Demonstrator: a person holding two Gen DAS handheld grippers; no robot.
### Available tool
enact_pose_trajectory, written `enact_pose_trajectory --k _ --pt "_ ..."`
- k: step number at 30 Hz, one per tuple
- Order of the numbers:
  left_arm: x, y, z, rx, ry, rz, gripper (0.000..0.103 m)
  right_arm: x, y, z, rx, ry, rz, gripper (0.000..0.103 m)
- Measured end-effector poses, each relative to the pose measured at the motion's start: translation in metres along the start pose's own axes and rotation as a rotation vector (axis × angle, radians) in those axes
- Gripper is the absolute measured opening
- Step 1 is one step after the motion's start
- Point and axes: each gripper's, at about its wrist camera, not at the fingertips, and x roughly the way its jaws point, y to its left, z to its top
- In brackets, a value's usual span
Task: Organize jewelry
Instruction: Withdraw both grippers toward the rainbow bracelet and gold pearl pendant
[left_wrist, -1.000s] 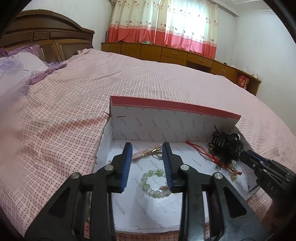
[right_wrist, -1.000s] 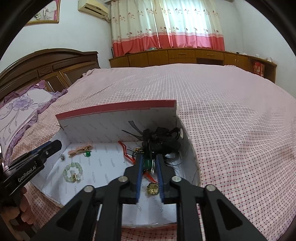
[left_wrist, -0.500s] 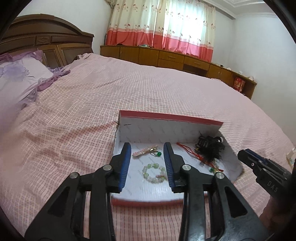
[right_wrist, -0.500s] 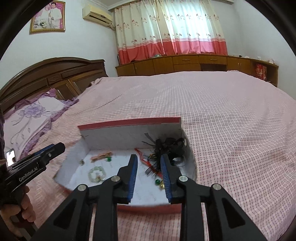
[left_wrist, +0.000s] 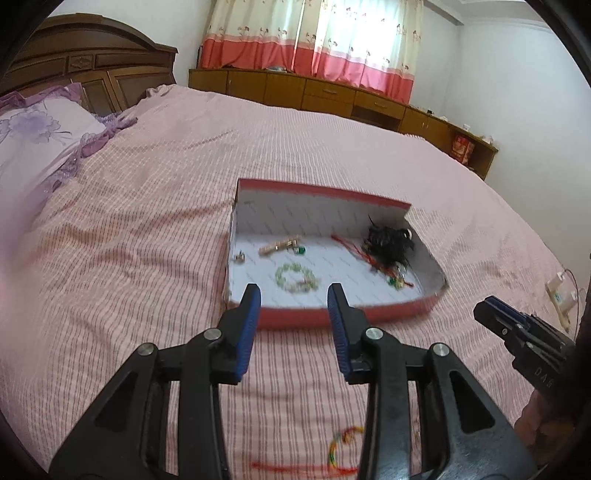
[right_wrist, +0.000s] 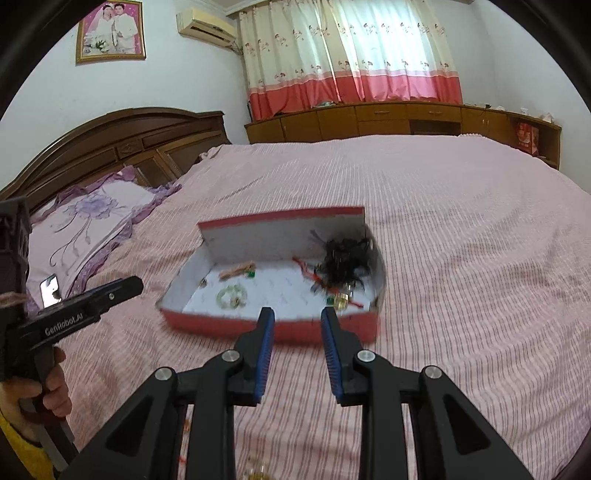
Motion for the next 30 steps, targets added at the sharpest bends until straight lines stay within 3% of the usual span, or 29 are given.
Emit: enact_pose_trajectory --k 15,30 --pt "-0.004 -0.017 -0.055 0.047 0.168 -0.049 0.029 -0.021 0.012 -0.055 -0.025 0.124 0.041 0.033" --pt "0.020 -0.032 -0.092 0.073 0.305 -0.083 0.029 0.000 0.016 -0.090 -0.012 0.265 0.076 0.033"
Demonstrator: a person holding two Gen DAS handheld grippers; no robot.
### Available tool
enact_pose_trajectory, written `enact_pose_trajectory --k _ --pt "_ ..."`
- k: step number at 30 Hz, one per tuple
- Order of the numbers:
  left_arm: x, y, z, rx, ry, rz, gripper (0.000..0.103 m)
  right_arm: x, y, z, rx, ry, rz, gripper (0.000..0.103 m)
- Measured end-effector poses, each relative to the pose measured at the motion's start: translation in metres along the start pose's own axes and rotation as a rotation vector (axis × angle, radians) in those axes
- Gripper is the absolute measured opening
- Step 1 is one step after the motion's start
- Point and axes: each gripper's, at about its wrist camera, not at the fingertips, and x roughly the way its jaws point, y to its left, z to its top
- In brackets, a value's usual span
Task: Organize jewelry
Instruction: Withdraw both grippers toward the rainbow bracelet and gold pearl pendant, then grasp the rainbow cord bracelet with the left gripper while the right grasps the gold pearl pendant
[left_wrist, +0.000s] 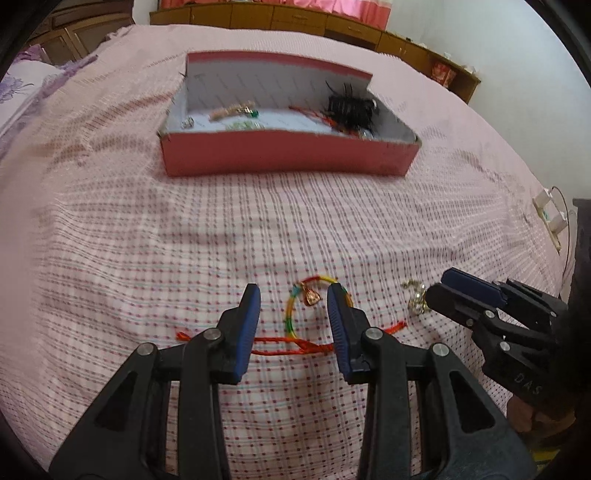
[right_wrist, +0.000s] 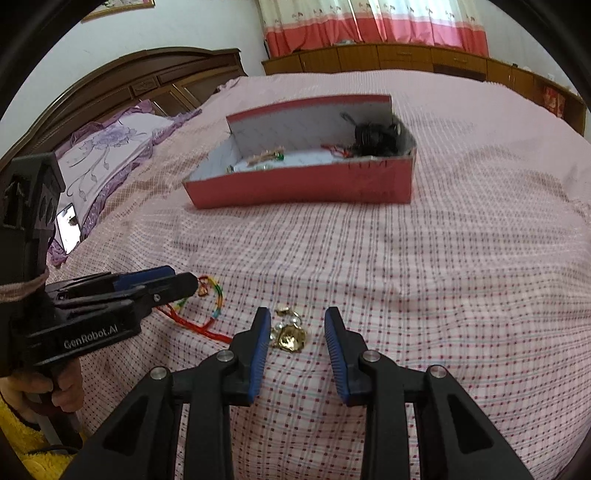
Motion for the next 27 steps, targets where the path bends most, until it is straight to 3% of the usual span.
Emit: enact_pose_trajectory --k 16,20,25,27 --pt "0.027 -0.011 -0.007 0.038 0.027 0.034 0.028 0.027 0.004 -0.007 -0.003 0.055 0.015 0.037" --pt "0.029 -0.011 -0.002 0.041 0.016 0.029 0.027 0.029 0.006 -0.008 -0.018 0.049 0.001 0.029" --pt "0.028 -0.012 -0.005 0.043 0.007 0.002 0.010 0.028 0.005 -0.008 -0.010 0.034 0.002 0.028" --pt "0.027 -0.012 -0.005 0.039 0.005 -0.009 0.000 0.026 0.004 -0.009 -0.006 0.024 0.006 0.022"
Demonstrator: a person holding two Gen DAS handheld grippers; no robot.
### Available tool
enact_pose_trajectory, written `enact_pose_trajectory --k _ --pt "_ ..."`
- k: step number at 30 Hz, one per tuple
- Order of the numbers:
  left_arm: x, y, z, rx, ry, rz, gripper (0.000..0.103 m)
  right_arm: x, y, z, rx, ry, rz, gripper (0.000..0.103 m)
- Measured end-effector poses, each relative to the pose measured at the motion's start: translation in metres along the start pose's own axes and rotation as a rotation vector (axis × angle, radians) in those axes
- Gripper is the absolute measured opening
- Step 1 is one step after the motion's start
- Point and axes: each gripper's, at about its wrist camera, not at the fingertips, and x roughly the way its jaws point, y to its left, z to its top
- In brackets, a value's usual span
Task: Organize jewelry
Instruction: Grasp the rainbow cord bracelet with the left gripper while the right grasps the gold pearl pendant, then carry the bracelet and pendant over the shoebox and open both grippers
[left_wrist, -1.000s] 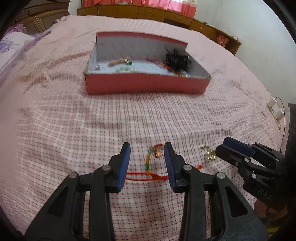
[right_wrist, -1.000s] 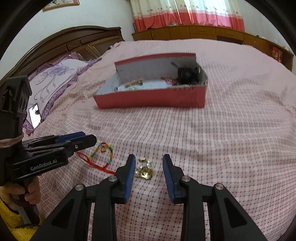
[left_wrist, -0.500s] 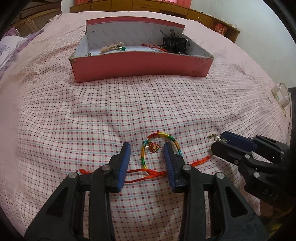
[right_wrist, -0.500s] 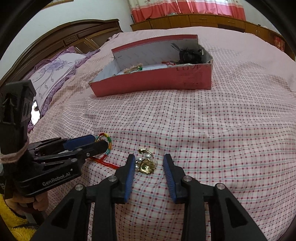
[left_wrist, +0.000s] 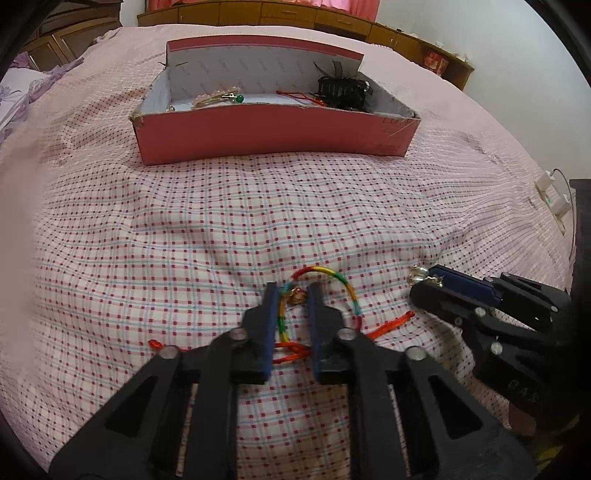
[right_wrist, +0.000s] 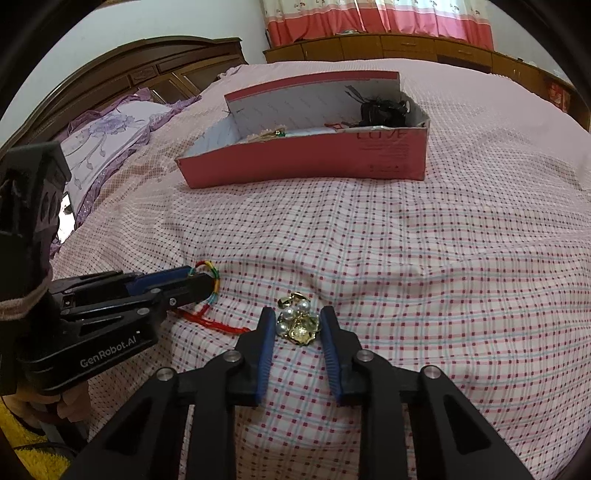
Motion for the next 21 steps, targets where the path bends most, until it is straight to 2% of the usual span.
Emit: enact_pose_trajectory --k 1,9,21 --pt "-0.002 0.001 0.000 -0.006 -0.003 -0.005 0.000 -0.002 -0.001 0.000 0.004 -0.009 0.001 0.013" --pt "-0.020 0.014 -0.001 -0.051 -0.041 -0.047 0.000 -0.011 -0.005 0.000 0.017 -0.037 0.017 0.013" --pt "-0.063 0.023 0.007 -0.052 -0.143 -0.028 0.000 -0.039 -0.001 0.006 0.003 -0.127 0.035 0.012"
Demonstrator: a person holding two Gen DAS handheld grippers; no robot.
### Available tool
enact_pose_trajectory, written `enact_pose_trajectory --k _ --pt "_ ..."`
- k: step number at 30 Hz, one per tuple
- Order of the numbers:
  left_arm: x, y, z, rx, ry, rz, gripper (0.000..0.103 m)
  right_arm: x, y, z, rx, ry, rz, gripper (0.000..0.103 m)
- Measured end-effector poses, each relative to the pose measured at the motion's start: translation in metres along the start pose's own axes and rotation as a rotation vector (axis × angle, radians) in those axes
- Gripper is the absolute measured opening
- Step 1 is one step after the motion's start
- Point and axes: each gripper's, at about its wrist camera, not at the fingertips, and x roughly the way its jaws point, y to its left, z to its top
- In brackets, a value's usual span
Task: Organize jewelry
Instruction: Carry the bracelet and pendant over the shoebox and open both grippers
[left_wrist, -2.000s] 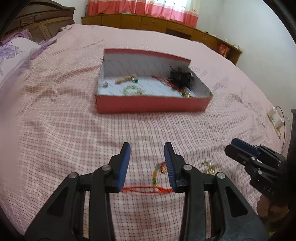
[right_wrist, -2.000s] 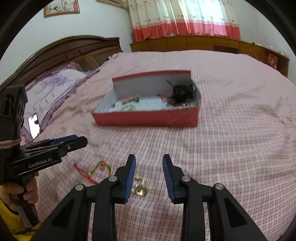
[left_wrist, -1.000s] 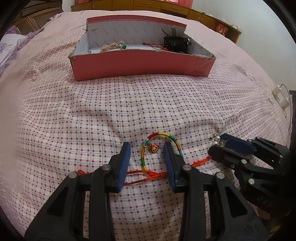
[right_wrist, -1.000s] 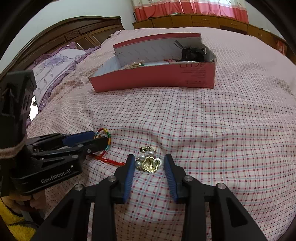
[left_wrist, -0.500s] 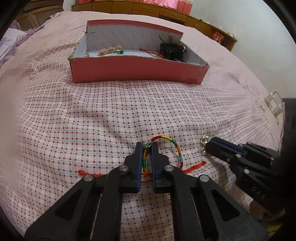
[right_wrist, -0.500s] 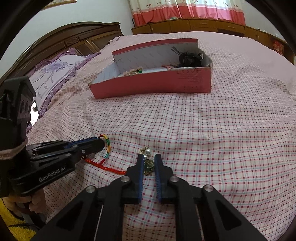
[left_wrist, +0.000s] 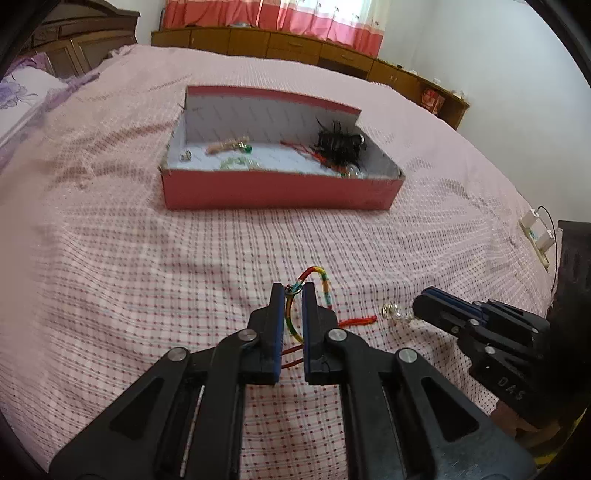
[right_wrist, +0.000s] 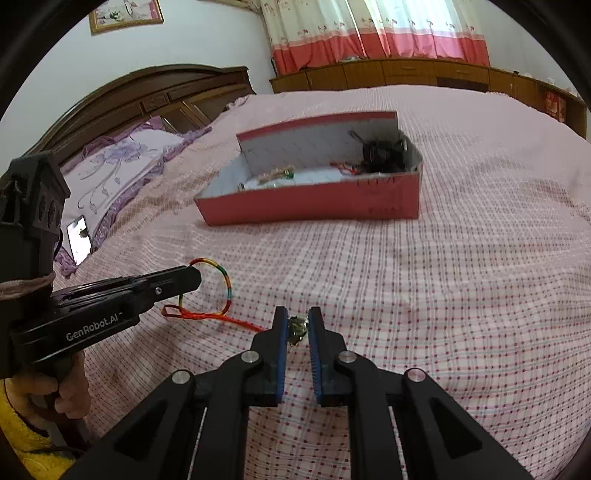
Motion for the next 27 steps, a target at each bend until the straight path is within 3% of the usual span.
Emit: enact_pose_trajectory --k 27 --pt "-0.029 0.007 0.075 0.025 -0.263 0.043 0.000 -0.022 0.013 0.081 -0.066 -0.207 0.010 0.012"
